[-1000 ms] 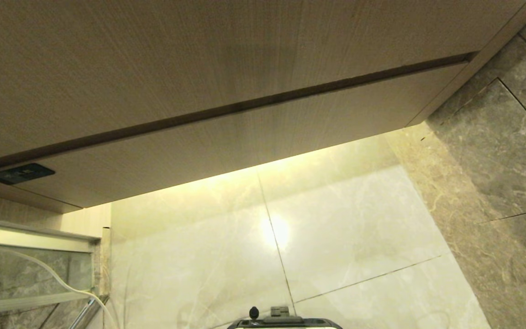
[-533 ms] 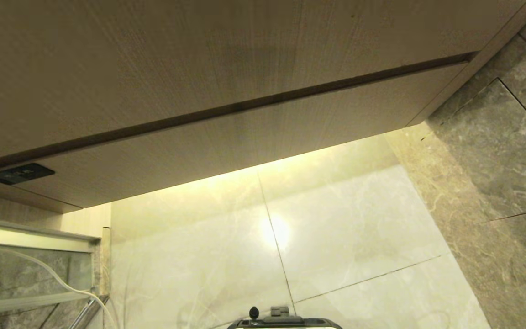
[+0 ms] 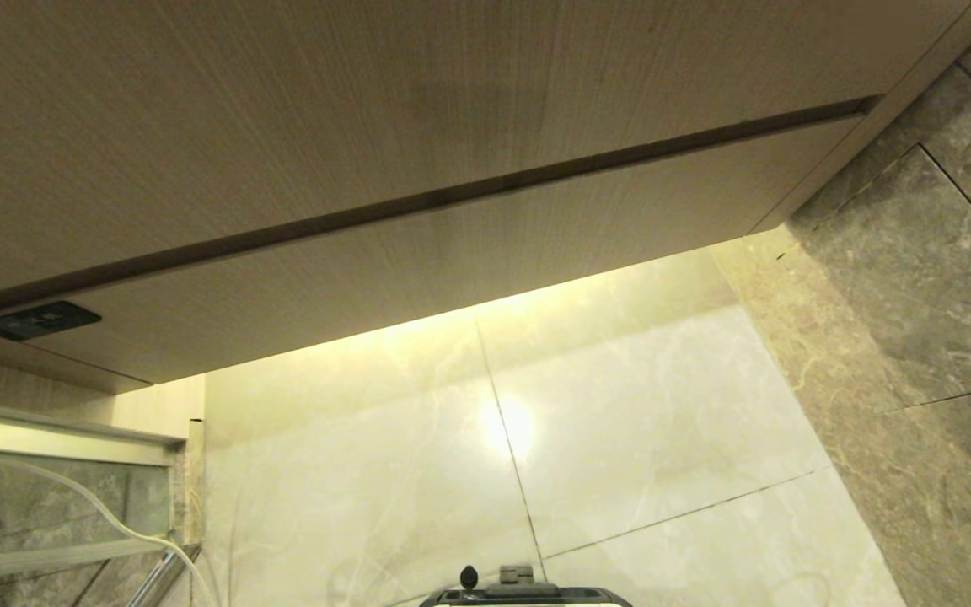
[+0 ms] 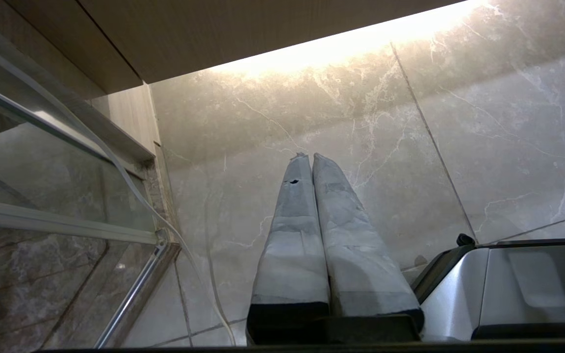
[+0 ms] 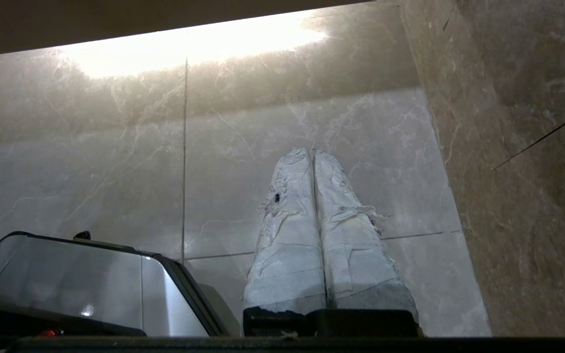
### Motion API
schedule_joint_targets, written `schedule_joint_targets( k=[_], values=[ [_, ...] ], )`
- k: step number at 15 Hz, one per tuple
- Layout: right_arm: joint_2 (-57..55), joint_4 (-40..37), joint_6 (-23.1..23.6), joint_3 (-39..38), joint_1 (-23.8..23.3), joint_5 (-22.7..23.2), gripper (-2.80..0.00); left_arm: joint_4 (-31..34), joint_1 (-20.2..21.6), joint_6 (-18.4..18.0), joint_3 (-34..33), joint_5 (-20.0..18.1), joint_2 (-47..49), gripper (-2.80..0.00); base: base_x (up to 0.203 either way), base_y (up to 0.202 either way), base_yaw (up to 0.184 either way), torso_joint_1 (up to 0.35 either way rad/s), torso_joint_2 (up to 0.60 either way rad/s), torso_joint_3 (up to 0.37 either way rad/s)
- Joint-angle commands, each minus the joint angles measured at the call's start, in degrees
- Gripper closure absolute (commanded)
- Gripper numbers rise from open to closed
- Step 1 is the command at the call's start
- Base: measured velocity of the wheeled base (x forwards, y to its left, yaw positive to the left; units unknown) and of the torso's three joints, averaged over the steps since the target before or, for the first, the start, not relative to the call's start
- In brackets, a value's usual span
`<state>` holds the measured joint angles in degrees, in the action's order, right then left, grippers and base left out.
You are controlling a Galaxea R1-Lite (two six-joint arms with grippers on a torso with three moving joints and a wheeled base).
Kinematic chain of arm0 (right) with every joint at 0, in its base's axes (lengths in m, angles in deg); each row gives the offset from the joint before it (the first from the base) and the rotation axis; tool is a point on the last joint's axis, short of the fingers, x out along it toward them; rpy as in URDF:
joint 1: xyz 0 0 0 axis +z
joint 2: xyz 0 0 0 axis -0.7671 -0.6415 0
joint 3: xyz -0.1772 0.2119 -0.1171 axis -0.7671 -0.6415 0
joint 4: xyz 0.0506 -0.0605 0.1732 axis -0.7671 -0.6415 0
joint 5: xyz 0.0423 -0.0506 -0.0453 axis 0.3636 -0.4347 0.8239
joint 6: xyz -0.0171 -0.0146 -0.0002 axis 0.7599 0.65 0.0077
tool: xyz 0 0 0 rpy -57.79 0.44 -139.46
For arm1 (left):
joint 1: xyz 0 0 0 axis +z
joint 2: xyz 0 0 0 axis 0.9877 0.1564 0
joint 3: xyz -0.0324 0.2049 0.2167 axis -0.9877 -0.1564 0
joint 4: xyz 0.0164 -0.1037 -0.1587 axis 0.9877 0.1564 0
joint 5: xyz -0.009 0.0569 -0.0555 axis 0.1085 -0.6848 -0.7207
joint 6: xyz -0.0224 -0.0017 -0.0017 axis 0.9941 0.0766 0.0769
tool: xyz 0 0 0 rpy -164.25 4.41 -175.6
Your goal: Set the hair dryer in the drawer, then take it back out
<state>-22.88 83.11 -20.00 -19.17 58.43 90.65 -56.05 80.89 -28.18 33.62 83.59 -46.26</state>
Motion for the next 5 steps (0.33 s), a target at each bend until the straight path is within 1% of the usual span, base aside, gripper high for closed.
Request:
schedule_joint_targets(
  k=[1, 5],
  values=[
    [2.18, 0.07, -0.12, -2.29, 0.01, -0.02, 0.0, -0.01, 0.02, -0.04, -0.08, 0.04, 0.0, 0.0, 0.0, 0.0, 0.0, 0.0, 0.0, 0.0],
    [2.18, -0.02, -0.12, -2.29, 0.01, -0.02, 0.0, -0.01, 0.02, -0.04, -0.09, -0.04, 0.0, 0.0, 0.0, 0.0, 0.0, 0.0, 0.0, 0.0]
  ],
)
